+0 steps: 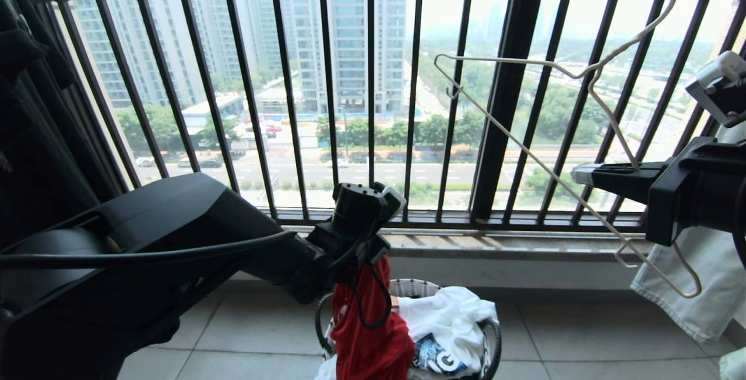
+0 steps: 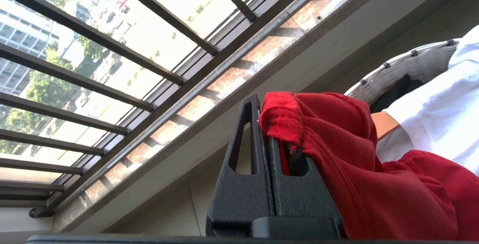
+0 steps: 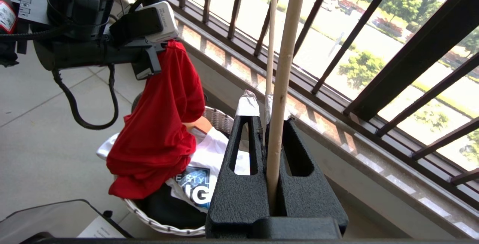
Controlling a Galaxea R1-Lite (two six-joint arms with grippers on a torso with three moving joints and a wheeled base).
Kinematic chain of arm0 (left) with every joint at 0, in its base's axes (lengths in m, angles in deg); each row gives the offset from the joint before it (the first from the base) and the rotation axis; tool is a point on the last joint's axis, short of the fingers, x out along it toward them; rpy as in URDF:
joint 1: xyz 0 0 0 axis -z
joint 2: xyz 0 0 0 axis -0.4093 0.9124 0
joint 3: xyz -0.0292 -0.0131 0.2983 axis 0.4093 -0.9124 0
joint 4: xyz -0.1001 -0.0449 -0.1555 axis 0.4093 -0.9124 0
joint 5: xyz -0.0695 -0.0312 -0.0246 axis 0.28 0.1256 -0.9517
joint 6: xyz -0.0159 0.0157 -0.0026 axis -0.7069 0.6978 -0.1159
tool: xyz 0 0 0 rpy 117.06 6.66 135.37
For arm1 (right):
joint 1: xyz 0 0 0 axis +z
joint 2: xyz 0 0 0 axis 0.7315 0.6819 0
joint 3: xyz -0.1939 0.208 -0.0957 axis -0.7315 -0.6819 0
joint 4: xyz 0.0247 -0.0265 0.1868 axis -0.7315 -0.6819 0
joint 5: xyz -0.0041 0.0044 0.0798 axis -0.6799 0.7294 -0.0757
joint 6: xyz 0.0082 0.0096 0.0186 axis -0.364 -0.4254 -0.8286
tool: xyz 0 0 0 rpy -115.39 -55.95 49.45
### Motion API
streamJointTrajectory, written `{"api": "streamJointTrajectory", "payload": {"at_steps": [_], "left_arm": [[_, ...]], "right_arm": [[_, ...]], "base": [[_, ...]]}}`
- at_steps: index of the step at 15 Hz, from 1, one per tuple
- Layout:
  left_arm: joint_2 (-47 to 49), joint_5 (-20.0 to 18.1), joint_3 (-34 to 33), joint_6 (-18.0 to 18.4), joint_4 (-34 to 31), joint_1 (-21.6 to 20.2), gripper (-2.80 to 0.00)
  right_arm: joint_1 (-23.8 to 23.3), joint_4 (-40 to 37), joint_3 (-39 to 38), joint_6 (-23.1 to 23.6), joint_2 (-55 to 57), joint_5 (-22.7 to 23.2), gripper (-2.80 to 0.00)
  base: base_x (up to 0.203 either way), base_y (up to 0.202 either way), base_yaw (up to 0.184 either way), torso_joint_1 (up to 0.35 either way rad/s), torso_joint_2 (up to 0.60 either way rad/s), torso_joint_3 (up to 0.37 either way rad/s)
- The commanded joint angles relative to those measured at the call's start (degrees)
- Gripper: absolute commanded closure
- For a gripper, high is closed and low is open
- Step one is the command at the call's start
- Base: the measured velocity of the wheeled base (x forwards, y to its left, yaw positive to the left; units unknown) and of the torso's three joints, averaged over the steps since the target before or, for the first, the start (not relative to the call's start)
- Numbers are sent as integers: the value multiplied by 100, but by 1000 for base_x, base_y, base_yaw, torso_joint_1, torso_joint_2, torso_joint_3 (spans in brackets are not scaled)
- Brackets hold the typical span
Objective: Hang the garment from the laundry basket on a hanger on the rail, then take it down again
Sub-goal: Pick up clothes from the basket
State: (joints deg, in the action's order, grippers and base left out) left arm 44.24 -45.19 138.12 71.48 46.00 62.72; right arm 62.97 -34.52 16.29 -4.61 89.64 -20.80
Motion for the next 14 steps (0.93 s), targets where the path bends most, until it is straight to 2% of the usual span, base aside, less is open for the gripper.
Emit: {"api": "streamJointTrajectory", "payload": {"at_steps": [1,6,10,13,14], "left_arm": [[3,14,8,5,23,3,0],[-5,5,17,-2,41,3,0],[-49,1,269,-64,15,-63,0],[-235,5,680,-508,-150,-165,0],[-394,9,761,-648,-484,-180,0]], "right_arm": [[4,5,2,9,16,9,0],[4,5,2,9,23,9,0],[4,5,2,18,33,11,0],[4,-4,2,18,130,9,0],[4,-4,2,26,165,0,0]], "base": [[0,0,0,2,-30,4],[0,0,0,2,26,54],[0,0,0,0,0,0],[0,0,0,0,0,0],[0,0,0,0,0,0]]}}
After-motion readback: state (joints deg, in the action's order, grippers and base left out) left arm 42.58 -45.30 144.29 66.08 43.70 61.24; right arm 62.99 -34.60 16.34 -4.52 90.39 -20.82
